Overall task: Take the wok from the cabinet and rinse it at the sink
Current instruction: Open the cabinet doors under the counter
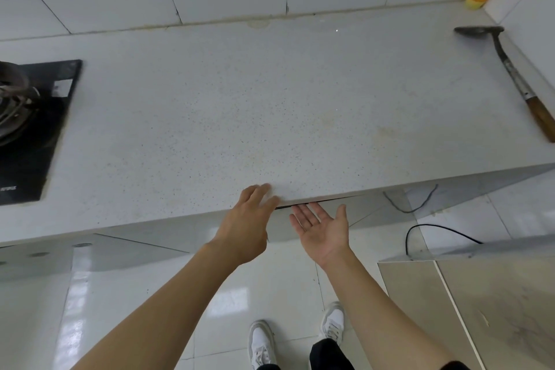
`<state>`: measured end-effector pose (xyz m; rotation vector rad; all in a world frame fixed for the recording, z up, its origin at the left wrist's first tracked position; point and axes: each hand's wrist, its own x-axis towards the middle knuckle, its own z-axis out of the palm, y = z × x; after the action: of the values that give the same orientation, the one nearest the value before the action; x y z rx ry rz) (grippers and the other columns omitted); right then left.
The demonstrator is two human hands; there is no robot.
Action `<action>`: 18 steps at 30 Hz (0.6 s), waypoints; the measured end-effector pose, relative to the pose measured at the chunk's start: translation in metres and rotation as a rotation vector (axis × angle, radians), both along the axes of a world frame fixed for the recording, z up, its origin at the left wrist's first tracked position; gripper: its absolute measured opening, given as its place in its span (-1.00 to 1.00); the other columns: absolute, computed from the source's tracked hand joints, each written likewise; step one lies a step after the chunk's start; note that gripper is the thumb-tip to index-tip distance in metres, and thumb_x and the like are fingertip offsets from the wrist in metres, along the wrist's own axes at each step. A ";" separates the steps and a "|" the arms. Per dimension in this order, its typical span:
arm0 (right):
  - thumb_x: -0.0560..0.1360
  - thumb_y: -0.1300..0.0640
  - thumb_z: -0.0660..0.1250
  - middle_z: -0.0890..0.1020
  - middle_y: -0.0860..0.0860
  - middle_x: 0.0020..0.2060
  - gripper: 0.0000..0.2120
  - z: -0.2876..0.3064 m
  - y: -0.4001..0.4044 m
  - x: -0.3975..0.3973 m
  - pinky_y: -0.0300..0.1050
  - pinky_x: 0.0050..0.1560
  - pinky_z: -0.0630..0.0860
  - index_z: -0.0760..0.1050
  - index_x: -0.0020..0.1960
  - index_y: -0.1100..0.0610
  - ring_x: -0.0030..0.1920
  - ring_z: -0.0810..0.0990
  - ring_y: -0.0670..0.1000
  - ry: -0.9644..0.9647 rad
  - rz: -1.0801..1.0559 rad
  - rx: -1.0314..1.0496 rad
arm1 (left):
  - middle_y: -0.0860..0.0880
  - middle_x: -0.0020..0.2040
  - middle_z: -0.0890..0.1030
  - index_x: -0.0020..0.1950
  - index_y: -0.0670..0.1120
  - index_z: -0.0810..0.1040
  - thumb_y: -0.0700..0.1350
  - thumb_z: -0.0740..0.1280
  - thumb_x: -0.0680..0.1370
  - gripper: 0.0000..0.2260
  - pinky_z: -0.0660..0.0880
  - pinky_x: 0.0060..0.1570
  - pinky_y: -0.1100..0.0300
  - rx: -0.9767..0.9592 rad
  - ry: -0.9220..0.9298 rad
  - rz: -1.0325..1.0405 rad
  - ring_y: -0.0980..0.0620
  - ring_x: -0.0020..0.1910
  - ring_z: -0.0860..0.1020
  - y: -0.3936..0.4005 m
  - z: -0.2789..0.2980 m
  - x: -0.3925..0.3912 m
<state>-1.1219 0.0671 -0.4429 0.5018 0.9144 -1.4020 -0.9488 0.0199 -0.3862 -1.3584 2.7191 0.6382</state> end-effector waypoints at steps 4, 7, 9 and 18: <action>0.55 -0.36 0.04 0.50 0.26 0.27 -0.25 0.001 -0.001 0.002 0.16 0.37 0.36 0.36 0.37 0.28 0.30 0.48 0.22 -0.033 -0.035 -0.005 | -0.06 0.55 0.13 0.49 0.01 0.23 -0.30 0.30 0.44 -0.36 0.51 0.18 0.11 -0.015 -0.025 0.007 -0.09 0.52 0.07 0.005 0.000 0.002; 0.56 -0.35 0.03 0.51 0.24 0.25 -0.26 0.001 0.001 0.002 0.16 0.37 0.36 0.39 0.33 0.28 0.27 0.50 0.22 -0.041 -0.038 -0.013 | -0.08 0.49 0.18 0.49 0.04 0.22 -0.26 0.32 0.44 -0.35 0.53 0.01 0.16 -0.042 -0.077 0.044 -0.10 0.44 0.17 0.007 0.003 0.000; 0.56 -0.35 0.03 0.52 0.22 0.25 -0.27 0.000 0.003 0.004 0.15 0.36 0.38 0.41 0.32 0.28 0.25 0.52 0.22 -0.028 -0.043 -0.013 | -0.09 0.46 0.20 0.48 0.02 0.23 -0.23 0.32 0.45 -0.38 0.51 0.00 0.16 -0.054 -0.117 0.063 -0.11 0.40 0.21 0.009 0.005 -0.003; 0.60 -0.26 0.08 0.50 0.19 0.22 -0.38 -0.003 0.040 0.001 0.11 0.38 0.36 0.36 0.35 0.26 0.18 0.52 0.17 0.064 0.017 -0.011 | -0.04 0.50 0.16 0.50 0.00 0.16 -0.24 0.30 0.46 -0.36 0.43 0.14 0.19 -0.051 -0.180 0.065 -0.08 0.44 0.18 0.022 0.008 -0.007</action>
<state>-1.1205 0.1070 -0.4455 0.4415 0.9599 -1.4138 -0.9559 0.0421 -0.3779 -1.4442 2.5764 0.4292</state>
